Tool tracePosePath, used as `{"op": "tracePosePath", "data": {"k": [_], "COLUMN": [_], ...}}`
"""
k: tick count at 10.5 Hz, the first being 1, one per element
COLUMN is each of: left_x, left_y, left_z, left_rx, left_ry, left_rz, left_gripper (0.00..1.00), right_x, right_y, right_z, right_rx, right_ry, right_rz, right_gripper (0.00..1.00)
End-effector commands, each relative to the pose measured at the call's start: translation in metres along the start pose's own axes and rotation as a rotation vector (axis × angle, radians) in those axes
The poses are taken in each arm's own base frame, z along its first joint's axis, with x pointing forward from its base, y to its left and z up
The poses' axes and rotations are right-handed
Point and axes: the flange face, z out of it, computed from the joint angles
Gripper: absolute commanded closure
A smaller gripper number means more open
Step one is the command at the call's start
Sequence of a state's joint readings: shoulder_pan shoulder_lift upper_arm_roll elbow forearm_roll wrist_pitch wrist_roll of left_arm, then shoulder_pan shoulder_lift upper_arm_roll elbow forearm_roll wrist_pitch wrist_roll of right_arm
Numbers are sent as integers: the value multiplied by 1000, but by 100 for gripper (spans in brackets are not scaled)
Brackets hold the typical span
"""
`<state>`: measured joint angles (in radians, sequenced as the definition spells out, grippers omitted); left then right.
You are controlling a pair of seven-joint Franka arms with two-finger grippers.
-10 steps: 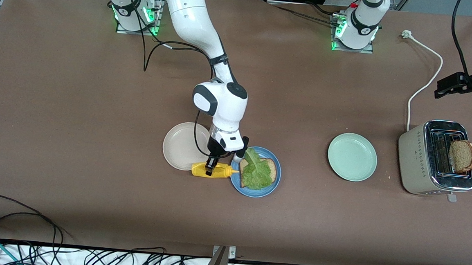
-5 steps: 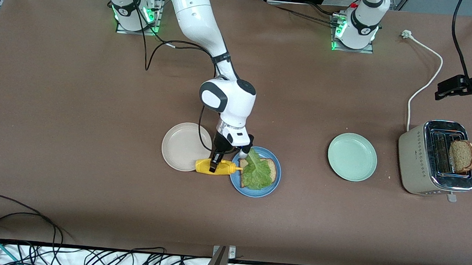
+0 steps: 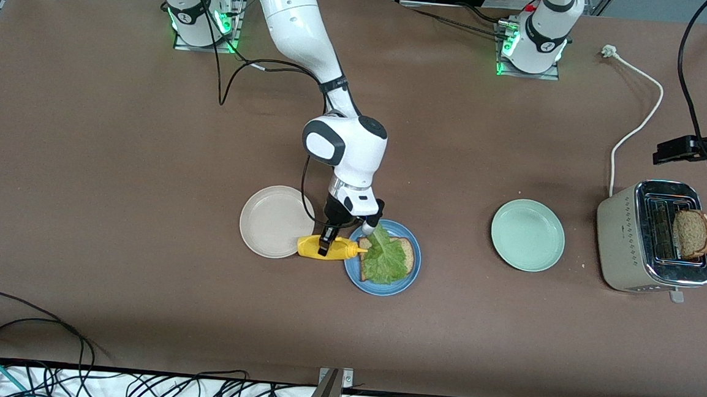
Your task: Make sandwich in blue plate with both arms
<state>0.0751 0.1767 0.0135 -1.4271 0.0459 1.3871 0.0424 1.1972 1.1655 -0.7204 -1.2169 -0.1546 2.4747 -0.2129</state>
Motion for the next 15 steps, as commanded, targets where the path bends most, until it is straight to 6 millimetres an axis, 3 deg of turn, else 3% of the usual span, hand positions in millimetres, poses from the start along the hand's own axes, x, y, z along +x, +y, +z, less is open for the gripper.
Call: {"op": "tracePosePath", "data": {"k": [1,3,6,8,10,12,15], "left_x": [18,32,51,65,79,85,90], "left_y": [-27,-56,-66,-86,-115,-148,-162], "left_z": [22,50,63,75,90,110,128], "left_rx": [-13,-27,62,66,67,53,47], "left_ry": [-27,-73,-36,8,58,70,59], "left_rz": [-32,-77,-24,38,117,134,152], "left_gripper": [0,0,0,0,0,0,0], "right_x": [5,4,2,-17,-61,-107,-205], "right_y": [6,23,69,123,178,219,275], "right_z": [-5,-20,-69,-114,-147,-172,-186], "right_rx": [-36,-30,17,113,221,301,434], "right_ry": [-7,-20,-6,-15,9,8,47], "right_rz": [5,22,38,46,105,164,324], "right_gripper": [100,100,100,100,100,100,100]}}
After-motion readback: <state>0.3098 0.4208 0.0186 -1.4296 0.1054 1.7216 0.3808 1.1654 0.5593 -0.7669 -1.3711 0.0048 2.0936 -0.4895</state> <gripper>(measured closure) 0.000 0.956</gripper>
